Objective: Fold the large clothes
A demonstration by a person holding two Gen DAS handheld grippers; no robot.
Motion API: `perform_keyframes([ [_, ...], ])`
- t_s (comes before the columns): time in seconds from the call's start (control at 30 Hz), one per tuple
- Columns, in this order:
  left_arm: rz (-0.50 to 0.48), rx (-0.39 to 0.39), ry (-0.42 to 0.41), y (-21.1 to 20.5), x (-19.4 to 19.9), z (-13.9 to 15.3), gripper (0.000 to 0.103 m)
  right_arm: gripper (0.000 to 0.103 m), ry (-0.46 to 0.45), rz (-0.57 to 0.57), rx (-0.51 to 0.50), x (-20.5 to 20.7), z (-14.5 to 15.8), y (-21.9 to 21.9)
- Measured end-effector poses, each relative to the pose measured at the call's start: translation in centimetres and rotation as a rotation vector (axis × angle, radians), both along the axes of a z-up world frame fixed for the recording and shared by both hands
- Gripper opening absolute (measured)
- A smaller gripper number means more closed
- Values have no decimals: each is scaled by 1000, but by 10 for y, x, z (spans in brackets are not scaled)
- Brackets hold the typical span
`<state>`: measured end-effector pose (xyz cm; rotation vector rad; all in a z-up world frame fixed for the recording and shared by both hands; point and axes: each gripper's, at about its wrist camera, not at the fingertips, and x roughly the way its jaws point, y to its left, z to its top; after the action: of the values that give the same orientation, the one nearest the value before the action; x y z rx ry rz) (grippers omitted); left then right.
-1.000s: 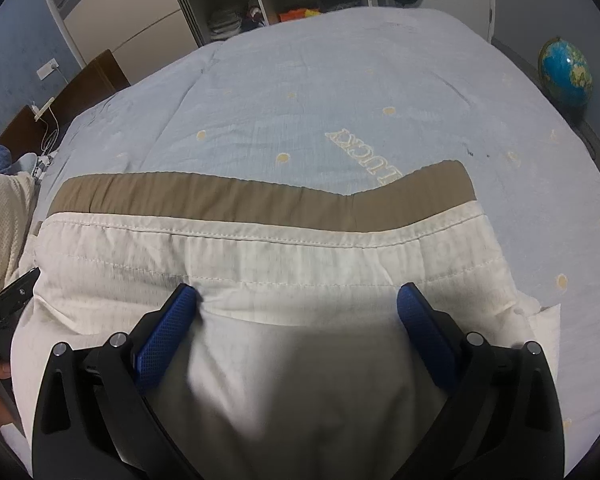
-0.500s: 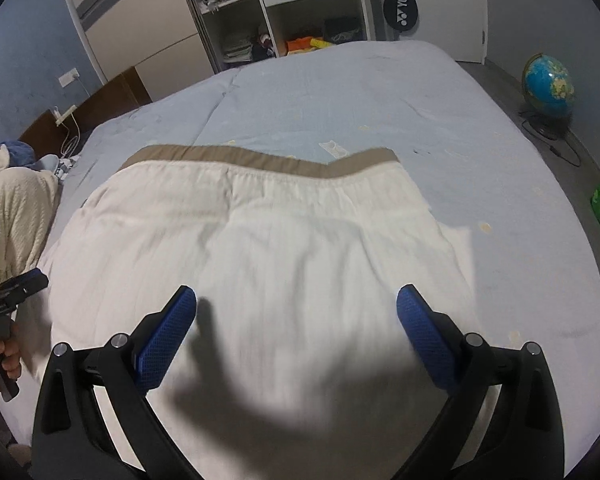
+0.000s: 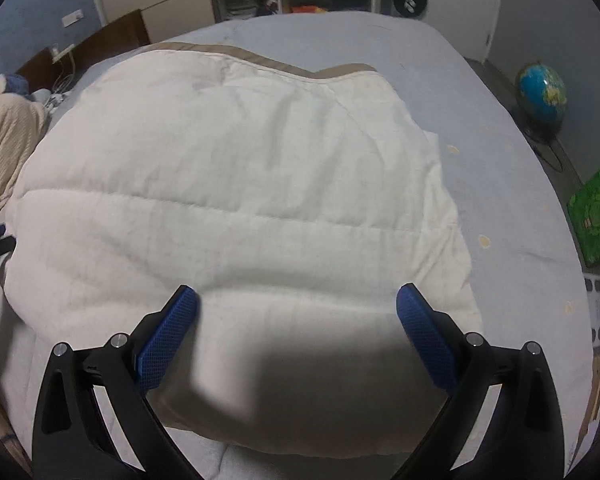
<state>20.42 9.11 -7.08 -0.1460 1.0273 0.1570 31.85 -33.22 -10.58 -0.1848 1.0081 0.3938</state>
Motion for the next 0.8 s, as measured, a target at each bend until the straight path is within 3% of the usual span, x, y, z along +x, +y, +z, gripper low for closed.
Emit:
perform_keyframes([
  [0.27,15,-15,-32,-1,-30,26,90,96,-15,-40,58,-25,29,-33],
  [0.5,19,-3,-71,-12,-67,42,96,96,-44,-44,86,-73,56,-59],
  [0.8,46,7,-127,-36,-108,64,97,96,-82,-7,97,-134,79,-71],
])
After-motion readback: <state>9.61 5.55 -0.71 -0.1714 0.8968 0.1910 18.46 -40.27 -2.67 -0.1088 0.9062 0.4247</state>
